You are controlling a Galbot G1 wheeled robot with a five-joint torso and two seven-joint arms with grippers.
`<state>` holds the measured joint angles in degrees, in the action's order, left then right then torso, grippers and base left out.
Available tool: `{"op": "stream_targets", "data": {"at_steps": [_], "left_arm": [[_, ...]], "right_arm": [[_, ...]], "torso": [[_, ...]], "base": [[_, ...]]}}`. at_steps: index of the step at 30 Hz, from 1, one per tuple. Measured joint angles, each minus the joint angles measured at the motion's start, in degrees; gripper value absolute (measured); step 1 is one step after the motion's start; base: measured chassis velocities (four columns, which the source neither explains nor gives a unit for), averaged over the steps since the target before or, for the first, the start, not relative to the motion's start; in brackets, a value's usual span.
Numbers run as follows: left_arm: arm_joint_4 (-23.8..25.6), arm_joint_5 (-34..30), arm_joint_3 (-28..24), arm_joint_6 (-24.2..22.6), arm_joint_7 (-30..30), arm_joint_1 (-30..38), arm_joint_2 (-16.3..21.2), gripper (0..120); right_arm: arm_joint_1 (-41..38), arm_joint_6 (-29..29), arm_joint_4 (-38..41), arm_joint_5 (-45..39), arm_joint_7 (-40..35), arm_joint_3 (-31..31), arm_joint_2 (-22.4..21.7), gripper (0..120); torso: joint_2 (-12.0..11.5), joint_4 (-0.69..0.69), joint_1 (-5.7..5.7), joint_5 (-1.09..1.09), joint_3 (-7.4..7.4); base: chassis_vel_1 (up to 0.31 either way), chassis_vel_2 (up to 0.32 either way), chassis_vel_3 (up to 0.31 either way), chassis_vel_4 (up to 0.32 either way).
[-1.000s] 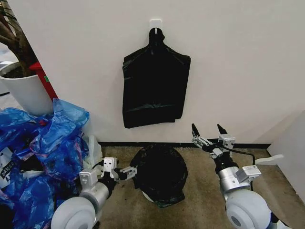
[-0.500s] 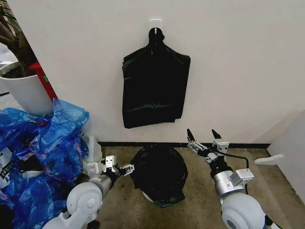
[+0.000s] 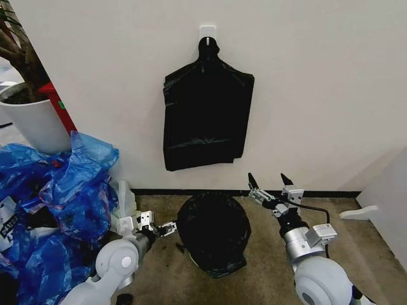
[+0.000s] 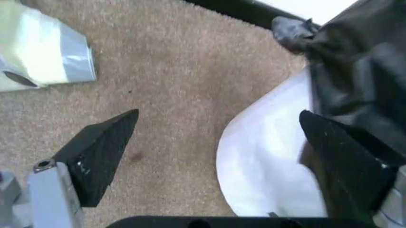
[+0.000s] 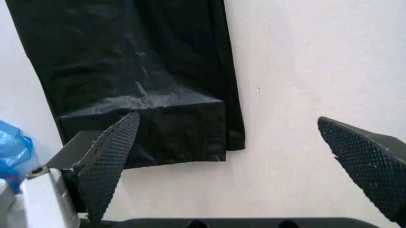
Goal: Place the garbage bag over the trash bin.
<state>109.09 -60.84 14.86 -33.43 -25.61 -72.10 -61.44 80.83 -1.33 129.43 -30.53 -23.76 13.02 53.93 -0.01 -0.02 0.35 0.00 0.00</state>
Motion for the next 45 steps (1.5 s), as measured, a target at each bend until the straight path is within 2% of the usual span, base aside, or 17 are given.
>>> {"op": "stream_targets", "data": {"at_steps": [6,9,13,17,20,24,27,29,32,37,45], "left_arm": [[-1.52,1.82,0.06,0.14,1.44,-0.72,-1.11,100],[0.66,2.34,0.72,0.10,1.12,-2.67,-0.84,100],[6.35,4.47,2.41,-0.06,0.81,-6.92,-0.08,100],[9.32,6.87,4.34,-0.10,1.81,-8.19,0.95,100],[11.70,7.49,5.35,-0.59,2.28,-7.34,2.36,100],[13.75,5.39,5.30,-1.06,0.50,-5.27,3.18,100],[14.47,4.28,5.22,-0.65,0.75,-3.11,3.88,100],[14.21,4.31,5.21,-0.37,1.36,-2.45,4.24,100],[11.39,5.40,5.12,0.65,4.83,0.65,5.99,100],[5.91,5.59,4.36,1.32,5.80,6.22,6.93,100],[1.18,6.41,2.55,1.62,6.79,8.86,5.66,100]], "right_arm": [[0.02,0.00,0.00,-0.16,-0.17,0.31,-0.44,100],[0.03,0.01,0.12,-0.32,-0.23,0.38,-0.50,100],[0.01,0.16,0.56,-0.45,-0.25,0.10,0.01,100],[0.28,0.36,0.16,-0.44,0.13,0.03,0.43,100],[4.08,1.94,0.62,-1.19,0.95,0.99,-0.15,100],[11.01,4.13,4.42,-4.01,0.89,1.81,-1.80,100],[14.61,5.08,5.61,-7.21,1.79,1.94,-3.64,100],[14.80,4.85,4.92,-7.38,2.68,2.19,-3.95,100],[15.25,3.27,0.30,-7.55,10.15,4.36,-4.71,100],[17.25,2.65,-5.60,-9.63,19.76,8.87,-4.55,100],[17.02,2.68,-9.60,-9.80,19.46,7.27,-2.26,100]], "torso": [[0.00,-0.02,0.00,-0.01,0.00],[0.00,-0.01,0.00,-0.01,0.00],[0.00,0.01,0.00,-0.01,0.00],[0.00,0.01,-0.01,0.01,0.00],[0.00,0.03,-0.01,0.01,0.00],[0.01,-0.04,-0.01,-0.01,-0.01],[0.02,-0.02,-0.01,-0.02,-0.01],[0.02,0.01,-0.01,-0.01,-0.01],[0.02,0.02,-0.01,0.00,-0.01],[0.01,-0.01,0.00,0.00,0.00],[0.01,0.02,-0.01,0.00,0.00]], "base": [[0.000,0.000,0.000,0.000],[0.000,0.000,0.000,0.000],[0.000,0.000,0.000,0.000],[0.000,0.000,0.000,0.000],[0.000,0.000,0.000,0.000],[0.000,0.000,0.000,0.000],[0.000,0.000,0.000,0.000],[0.000,0.000,0.000,0.000],[0.000,0.000,0.000,0.000],[0.000,0.000,0.000,0.000],[0.000,0.000,0.000,0.000]]}}
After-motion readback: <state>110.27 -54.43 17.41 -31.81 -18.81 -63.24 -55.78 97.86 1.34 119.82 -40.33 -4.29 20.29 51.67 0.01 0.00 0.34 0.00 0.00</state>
